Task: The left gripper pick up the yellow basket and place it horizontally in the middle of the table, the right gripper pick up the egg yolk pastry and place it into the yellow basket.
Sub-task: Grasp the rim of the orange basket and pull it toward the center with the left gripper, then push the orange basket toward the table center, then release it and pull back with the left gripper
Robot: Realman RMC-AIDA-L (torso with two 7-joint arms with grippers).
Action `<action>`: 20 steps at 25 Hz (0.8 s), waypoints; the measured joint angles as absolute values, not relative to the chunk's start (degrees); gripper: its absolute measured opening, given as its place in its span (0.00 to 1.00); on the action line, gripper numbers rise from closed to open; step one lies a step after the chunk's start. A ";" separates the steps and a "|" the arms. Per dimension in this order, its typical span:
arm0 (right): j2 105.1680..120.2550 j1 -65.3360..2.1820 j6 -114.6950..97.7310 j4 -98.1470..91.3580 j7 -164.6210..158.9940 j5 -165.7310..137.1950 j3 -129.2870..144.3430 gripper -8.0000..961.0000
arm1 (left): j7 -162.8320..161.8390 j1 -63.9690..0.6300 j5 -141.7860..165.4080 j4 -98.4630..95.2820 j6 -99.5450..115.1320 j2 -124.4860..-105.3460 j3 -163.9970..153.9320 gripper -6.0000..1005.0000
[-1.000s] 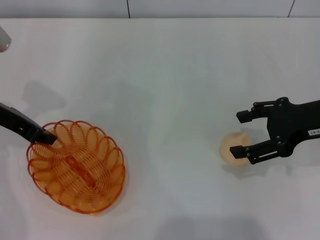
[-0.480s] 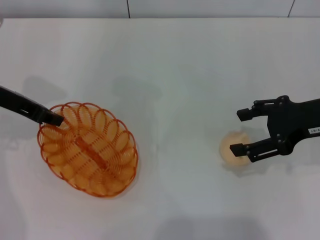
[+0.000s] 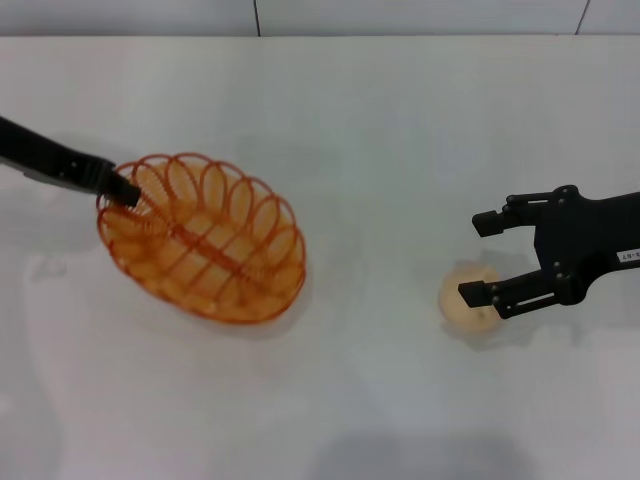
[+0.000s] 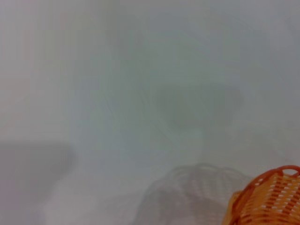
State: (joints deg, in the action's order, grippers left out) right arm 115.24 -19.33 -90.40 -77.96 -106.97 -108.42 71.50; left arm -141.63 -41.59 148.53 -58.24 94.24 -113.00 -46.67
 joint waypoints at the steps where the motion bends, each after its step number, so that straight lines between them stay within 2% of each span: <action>1: 115.24 -19.33 -90.40 -77.96 -106.97 -108.42 71.49 0.91 | -142.75 -41.79 148.35 -58.25 94.03 -113.06 -46.67 0.09; 10: 115.22 -19.52 -90.51 -78.03 -107.08 -108.37 71.51 0.91 | -152.04 -42.19 145.52 -57.35 88.90 -114.55 -46.70 0.09; 20: 115.22 -20.12 -92.25 -78.10 -107.10 -108.36 71.58 0.91 | -158.23 -42.49 139.59 -50.40 86.48 -114.98 -46.67 0.09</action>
